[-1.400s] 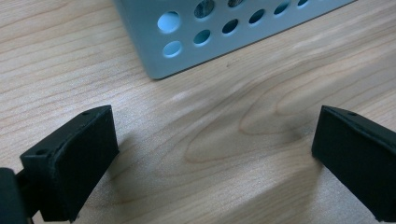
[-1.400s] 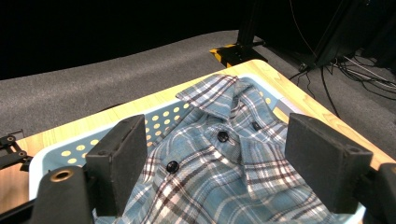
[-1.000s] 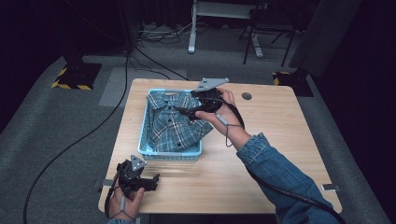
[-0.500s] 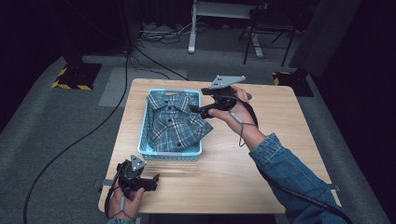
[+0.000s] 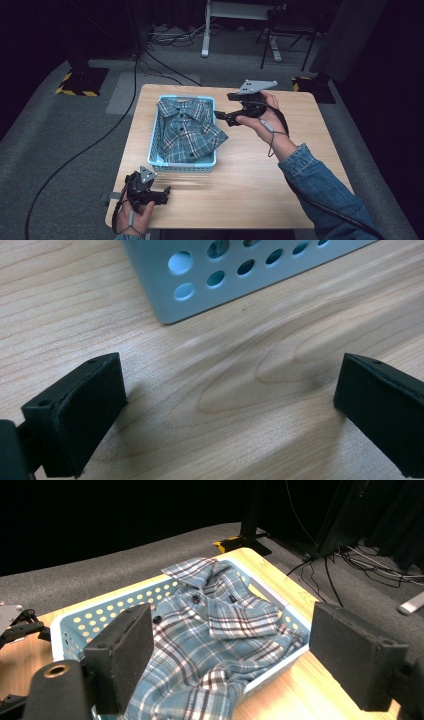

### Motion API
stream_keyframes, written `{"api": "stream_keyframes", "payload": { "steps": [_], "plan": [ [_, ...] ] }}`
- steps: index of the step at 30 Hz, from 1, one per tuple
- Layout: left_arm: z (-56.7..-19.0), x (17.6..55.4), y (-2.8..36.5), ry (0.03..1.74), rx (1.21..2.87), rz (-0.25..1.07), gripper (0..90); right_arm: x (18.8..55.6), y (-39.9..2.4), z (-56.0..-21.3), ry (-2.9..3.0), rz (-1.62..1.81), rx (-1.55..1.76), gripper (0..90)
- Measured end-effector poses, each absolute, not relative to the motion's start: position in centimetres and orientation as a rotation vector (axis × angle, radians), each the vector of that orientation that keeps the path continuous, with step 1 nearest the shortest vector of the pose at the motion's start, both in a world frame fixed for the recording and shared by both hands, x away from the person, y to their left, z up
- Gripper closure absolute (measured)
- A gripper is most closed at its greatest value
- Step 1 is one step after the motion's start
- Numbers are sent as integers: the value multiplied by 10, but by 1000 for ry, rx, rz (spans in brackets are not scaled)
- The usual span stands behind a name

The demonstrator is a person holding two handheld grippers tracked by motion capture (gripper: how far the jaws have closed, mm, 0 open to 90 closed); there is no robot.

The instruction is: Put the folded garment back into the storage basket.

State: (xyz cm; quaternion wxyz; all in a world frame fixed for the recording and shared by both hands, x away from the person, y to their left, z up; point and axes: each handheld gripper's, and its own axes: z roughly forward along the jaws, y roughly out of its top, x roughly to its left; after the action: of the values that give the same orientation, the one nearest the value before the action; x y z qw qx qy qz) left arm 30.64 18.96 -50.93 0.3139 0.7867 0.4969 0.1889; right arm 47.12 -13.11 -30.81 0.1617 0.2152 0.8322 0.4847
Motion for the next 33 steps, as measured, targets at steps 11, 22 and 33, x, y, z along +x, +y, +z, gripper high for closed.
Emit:
{"api": "stream_keyframes", "payload": {
  "steps": [11,22,33],
  "plan": [
    [-509,306,189,1308,2075,497,2,471,-147,-306,2388,1371,602,178],
    [-509,306,190,1308,2075,497,2,470,-167,-308,2391,1345,618,178],
    [-509,306,190,1309,2075,497,2,469,-187,-309,2382,1329,638,178]
  ]
}}
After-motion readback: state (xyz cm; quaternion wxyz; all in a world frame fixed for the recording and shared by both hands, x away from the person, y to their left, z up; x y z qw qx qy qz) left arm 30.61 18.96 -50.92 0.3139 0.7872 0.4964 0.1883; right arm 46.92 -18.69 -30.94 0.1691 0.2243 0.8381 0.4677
